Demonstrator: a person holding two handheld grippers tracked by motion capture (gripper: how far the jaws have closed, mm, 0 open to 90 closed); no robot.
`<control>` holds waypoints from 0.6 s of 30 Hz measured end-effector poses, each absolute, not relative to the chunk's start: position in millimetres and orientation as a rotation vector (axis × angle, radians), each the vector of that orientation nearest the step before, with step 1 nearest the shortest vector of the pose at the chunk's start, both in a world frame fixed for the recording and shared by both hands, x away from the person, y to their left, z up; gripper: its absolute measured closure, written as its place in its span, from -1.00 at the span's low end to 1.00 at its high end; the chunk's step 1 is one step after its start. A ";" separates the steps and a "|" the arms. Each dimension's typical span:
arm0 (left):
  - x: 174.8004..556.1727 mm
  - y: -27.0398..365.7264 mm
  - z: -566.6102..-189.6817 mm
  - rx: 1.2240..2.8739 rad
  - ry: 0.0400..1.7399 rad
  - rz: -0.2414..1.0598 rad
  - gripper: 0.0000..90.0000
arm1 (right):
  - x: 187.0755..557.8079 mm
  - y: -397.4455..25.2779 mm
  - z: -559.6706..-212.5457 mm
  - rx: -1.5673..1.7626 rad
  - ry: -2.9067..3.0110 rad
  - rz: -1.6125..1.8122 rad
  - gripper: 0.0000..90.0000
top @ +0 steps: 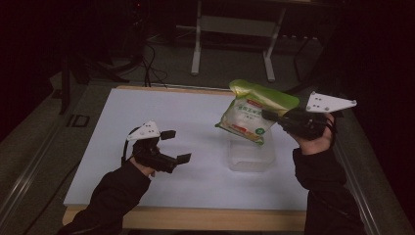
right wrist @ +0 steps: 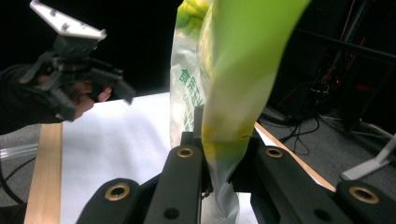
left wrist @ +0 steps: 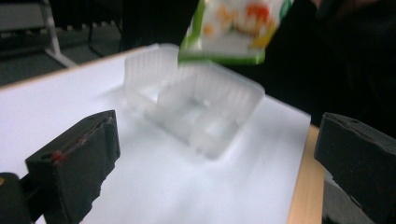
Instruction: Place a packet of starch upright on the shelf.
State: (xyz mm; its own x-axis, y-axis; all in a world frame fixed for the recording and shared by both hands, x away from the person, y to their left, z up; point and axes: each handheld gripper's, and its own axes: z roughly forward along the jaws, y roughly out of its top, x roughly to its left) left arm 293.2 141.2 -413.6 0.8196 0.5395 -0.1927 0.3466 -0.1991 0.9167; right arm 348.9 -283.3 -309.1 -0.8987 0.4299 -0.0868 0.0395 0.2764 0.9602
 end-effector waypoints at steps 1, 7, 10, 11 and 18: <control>291.4 144.1 -416.6 1.810 0.689 0.189 -1.00 | 350.4 -286.4 -308.9 0.430 2.227 1.649 0.88; 281.3 158.4 -435.9 1.821 0.694 0.209 -1.00 | 366.6 -301.9 -314.7 0.484 2.288 1.584 0.88; 275.4 161.4 -445.1 1.831 0.675 0.251 -1.00 | 374.4 -305.3 -321.0 0.512 2.305 1.540 0.88; 275.4 161.4 -445.1 1.831 0.675 0.251 -1.00 | 376.6 -306.2 -323.1 0.521 2.311 1.528 0.88; 269.3 163.2 -465.3 1.838 0.685 0.246 -1.00 | 391.3 -308.6 -337.3 0.564 2.328 1.489 0.88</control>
State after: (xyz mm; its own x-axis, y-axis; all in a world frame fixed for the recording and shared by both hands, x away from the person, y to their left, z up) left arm 269.3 163.2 -465.3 0.8109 0.5637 -0.1572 0.3352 -0.2272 0.9143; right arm 391.3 -308.6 -337.3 -0.8707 0.4887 -0.0549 0.1550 0.3787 0.9124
